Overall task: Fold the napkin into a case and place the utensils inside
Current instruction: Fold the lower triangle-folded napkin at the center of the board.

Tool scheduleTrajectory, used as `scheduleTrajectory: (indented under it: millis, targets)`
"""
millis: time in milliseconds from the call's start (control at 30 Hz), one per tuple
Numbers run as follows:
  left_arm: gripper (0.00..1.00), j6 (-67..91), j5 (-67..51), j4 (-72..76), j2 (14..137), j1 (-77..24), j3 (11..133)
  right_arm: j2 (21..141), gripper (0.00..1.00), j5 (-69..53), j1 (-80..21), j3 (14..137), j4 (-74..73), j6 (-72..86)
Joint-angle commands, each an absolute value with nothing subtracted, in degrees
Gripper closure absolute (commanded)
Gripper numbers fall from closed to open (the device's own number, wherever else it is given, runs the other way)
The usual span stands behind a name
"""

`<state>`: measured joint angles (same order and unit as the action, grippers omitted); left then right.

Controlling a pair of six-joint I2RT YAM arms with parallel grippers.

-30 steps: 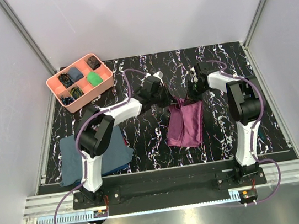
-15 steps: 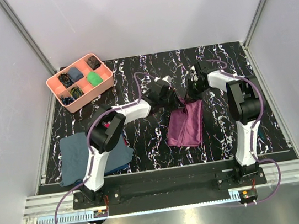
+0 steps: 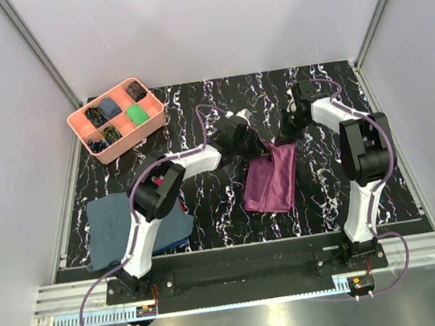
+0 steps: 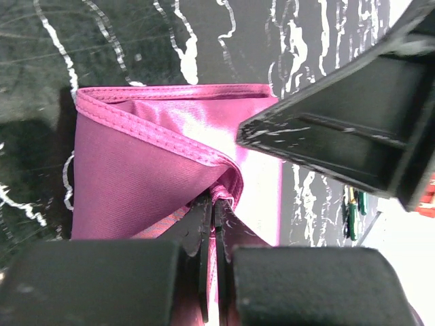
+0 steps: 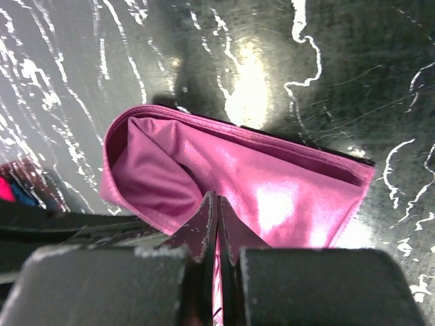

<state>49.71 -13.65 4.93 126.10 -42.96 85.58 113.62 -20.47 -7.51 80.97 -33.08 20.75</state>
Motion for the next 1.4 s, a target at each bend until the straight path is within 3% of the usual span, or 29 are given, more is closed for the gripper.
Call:
scheduleTrajectory:
  millis: [0, 433, 467, 600, 833, 1100, 1367]
  targets:
    - [0.96, 49.6, -12.8, 8.8, 127.2, -43.9, 89.5, 114.0, 1.0, -18.2, -7.2, 79.5, -33.4, 18.5]
    - [0.87, 47.5, -13.8, 14.5, 133.8, -45.4, 94.4, 117.7, 1.0, -18.4, -7.1, 79.5, -31.9, 18.8]
    - [0.85, 46.7, -14.1, 14.2, 134.6, -45.5, 94.9, 117.9, 1.0, -18.2, -7.1, 79.5, -32.0, 18.8]
    - [0.61, 44.3, -14.3, 13.7, 133.2, -45.7, 94.0, 118.7, 1.0, -18.6, -6.8, 80.1, -31.7, 17.9]
    - [0.48, 40.4, -10.5, 8.9, 124.9, -45.5, 88.9, 120.8, 1.0, -24.7, -7.3, 79.7, -28.2, 19.1]
    - [0.44, 38.7, -12.8, 8.4, 116.5, -45.1, 81.4, 121.5, 1.0, -32.5, -10.6, 77.3, -23.9, 22.7]
    - [0.42, 34.6, -11.6, 2.7, 99.3, -43.2, 68.0, 121.3, 1.0, -37.9, -12.9, 74.3, -20.0, 24.9]
